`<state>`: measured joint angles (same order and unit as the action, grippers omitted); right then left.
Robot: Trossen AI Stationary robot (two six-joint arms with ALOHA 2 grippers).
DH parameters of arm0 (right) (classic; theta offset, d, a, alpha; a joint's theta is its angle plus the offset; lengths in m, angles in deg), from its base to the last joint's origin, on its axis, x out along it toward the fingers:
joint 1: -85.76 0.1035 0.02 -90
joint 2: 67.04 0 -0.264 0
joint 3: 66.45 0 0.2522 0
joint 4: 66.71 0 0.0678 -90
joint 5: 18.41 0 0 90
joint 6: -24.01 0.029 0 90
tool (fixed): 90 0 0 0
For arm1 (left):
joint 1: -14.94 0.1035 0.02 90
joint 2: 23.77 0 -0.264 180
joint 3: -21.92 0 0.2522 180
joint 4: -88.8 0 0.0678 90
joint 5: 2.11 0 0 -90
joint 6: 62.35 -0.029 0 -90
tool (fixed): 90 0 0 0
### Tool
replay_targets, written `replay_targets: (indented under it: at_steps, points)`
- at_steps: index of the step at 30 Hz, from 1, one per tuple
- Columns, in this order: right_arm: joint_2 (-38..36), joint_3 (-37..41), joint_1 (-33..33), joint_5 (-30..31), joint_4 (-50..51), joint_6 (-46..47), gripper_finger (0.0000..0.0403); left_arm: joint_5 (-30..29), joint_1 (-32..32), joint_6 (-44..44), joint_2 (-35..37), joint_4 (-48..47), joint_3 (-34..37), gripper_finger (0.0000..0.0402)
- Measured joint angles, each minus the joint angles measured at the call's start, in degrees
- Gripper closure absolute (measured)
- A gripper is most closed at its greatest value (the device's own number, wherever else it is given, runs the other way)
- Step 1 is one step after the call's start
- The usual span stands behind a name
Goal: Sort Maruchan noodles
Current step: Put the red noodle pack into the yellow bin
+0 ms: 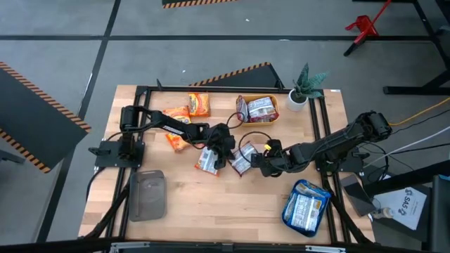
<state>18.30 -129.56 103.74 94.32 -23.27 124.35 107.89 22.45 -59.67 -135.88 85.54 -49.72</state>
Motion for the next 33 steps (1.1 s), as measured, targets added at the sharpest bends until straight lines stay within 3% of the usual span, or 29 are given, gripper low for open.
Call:
replay_targets:
  at_steps: [5, 13, 22, 33]
  points:
    - [0.0, 6.2, 0.0, 3.1, -10.3, 2.0, 0.0129, -0.1, 0.1, 0.0, 0.1, 0.5, 1.5, 0.0401]
    - [0.0, 11.9, -0.2, 8.6, -21.1, 1.4, 0.0128, -2.5, 0.1, -0.2, 0.0, 0.3, 1.7, 0.0401]
    - [0.5, 12.6, -3.8, 4.2, -28.1, -5.7, 0.0128, -3.6, 0.1, -0.2, -0.1, 0.5, 1.7, 0.0401]
    - [8.1, 12.7, -5.7, -3.3, -37.9, -8.5, 0.0129, -5.1, 0.1, -0.3, -0.1, 0.6, 1.7, 0.0401]
